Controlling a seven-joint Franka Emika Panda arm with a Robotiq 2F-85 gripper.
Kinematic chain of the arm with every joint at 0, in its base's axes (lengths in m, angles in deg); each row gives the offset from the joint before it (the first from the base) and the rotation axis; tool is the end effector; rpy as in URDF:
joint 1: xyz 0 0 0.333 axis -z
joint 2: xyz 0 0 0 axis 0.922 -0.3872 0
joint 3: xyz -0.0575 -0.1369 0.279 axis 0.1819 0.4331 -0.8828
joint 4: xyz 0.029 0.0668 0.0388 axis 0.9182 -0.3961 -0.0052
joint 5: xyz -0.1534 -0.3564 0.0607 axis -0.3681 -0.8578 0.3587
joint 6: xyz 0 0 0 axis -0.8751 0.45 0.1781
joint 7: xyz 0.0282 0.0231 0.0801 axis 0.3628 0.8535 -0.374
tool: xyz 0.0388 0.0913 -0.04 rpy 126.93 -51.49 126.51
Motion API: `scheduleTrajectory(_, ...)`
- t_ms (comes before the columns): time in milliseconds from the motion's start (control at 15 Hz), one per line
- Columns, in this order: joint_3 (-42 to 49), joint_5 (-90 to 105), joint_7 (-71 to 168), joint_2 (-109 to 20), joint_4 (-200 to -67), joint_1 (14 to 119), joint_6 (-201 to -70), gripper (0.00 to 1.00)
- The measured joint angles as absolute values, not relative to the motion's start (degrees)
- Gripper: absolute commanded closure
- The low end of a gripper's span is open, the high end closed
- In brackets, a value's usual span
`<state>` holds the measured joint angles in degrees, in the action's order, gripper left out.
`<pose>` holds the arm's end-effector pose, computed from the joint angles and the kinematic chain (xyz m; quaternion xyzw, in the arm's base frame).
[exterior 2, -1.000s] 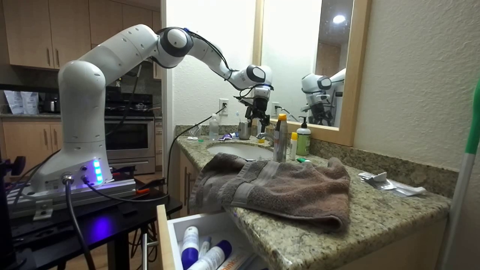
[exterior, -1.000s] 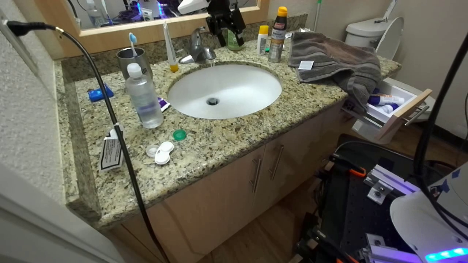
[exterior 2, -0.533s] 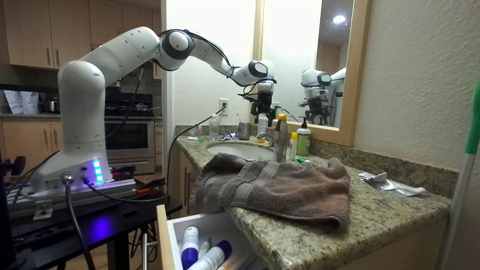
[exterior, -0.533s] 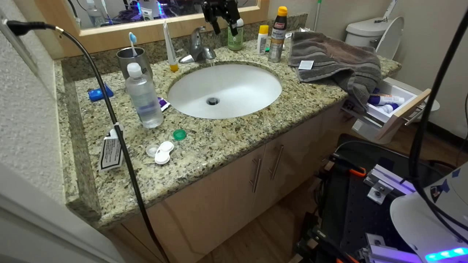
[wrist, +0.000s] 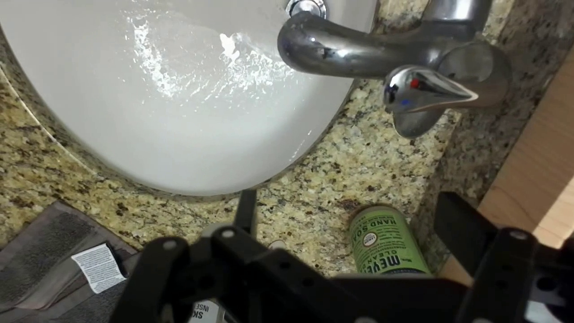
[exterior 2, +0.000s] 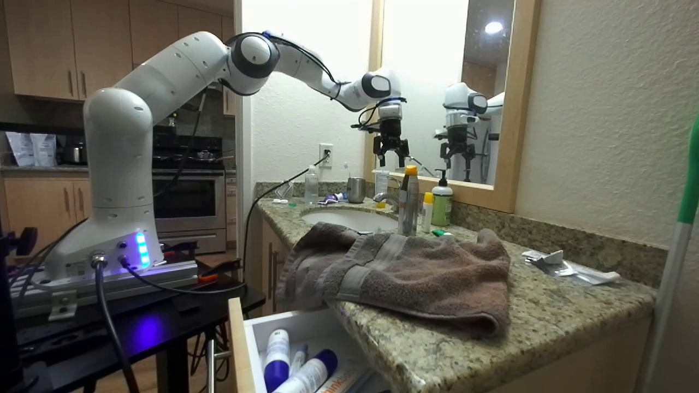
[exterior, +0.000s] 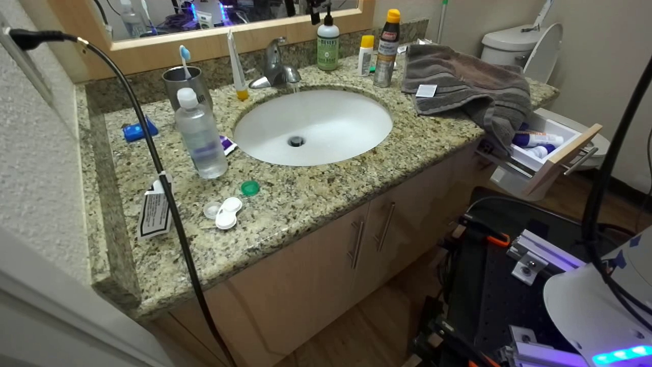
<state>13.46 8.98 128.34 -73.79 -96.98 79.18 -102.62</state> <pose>0.7120 -0.2760 0.4007 0.5966 -0.7960 0.0586 0.0837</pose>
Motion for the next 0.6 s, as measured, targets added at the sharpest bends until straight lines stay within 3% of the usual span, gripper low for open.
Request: scheduleTrajectory(600, 12.21, 8.73, 124.1, -75.12, -97.0, 77.53, -102.06, 0.0)
